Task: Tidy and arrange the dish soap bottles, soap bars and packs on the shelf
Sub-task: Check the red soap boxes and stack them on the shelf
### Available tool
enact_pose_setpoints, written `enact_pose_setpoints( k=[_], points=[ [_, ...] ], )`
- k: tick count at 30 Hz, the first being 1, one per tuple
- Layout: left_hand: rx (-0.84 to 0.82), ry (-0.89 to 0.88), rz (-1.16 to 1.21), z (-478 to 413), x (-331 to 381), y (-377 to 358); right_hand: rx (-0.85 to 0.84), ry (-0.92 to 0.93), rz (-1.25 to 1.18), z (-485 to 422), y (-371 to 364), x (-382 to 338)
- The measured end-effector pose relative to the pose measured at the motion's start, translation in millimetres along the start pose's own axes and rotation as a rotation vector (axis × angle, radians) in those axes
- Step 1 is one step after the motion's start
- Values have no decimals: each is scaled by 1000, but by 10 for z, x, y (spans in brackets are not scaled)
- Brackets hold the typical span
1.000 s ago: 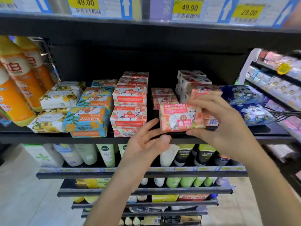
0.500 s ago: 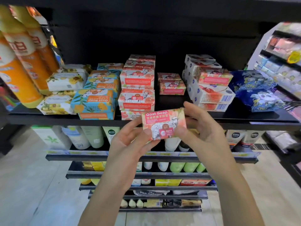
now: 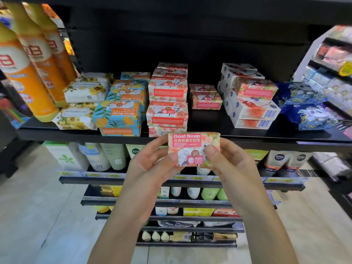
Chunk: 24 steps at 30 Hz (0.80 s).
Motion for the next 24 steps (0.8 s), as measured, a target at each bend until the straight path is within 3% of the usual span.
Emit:
enact_pose_setpoints(
  k=[5, 14, 24],
  points=[
    [-51, 16, 31, -22, -17, 58, -57, 62, 13, 16, 1, -39],
    [8, 90, 100, 18, 26, 38, -119, 166, 2, 30, 2, 10],
    [-13, 55, 160, 47, 46, 107, -142, -25, 2, 107, -80, -31]
  ],
)
Point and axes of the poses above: each hand's wrist, its own z-axis away from the middle knuckle, its own y-axis out of the back of the hand, x = y × z, the point moved 3 cm from there along -z, towards the middle knuckle, and after that the axes turned 1 degree about x, right-handed, at the moved point
